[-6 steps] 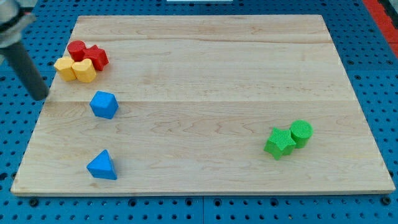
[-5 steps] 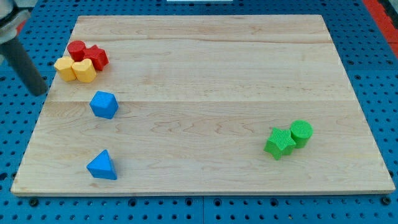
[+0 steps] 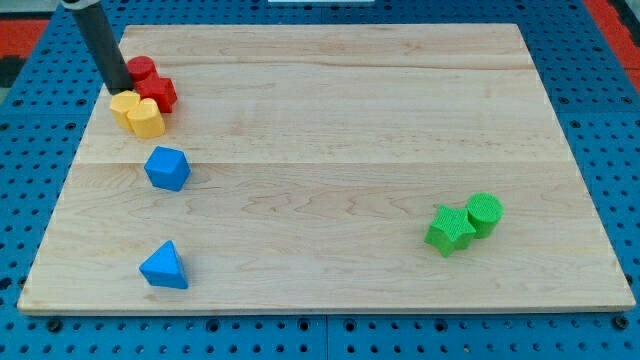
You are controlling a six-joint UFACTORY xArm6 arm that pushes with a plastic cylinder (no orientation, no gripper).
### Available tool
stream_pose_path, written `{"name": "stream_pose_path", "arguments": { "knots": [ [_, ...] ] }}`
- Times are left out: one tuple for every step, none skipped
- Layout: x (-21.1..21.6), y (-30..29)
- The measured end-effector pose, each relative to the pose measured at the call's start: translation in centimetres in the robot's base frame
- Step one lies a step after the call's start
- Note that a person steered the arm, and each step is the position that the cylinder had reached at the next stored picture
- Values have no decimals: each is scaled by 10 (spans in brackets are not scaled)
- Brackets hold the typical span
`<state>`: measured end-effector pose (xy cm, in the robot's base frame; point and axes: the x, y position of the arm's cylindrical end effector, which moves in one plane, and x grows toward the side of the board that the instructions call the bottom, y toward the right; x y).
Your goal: Move the red blocks away from the yellow blocks
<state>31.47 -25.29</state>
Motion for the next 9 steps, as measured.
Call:
{"name": "stream_pose_path", "arguments": {
  "knots": [
    [-28,15],
    [-28,42],
    [20,109],
    [66,117],
    [80,73],
    [77,18],
    [69,12],
    [70,16],
    [74,30]
  ]
}}
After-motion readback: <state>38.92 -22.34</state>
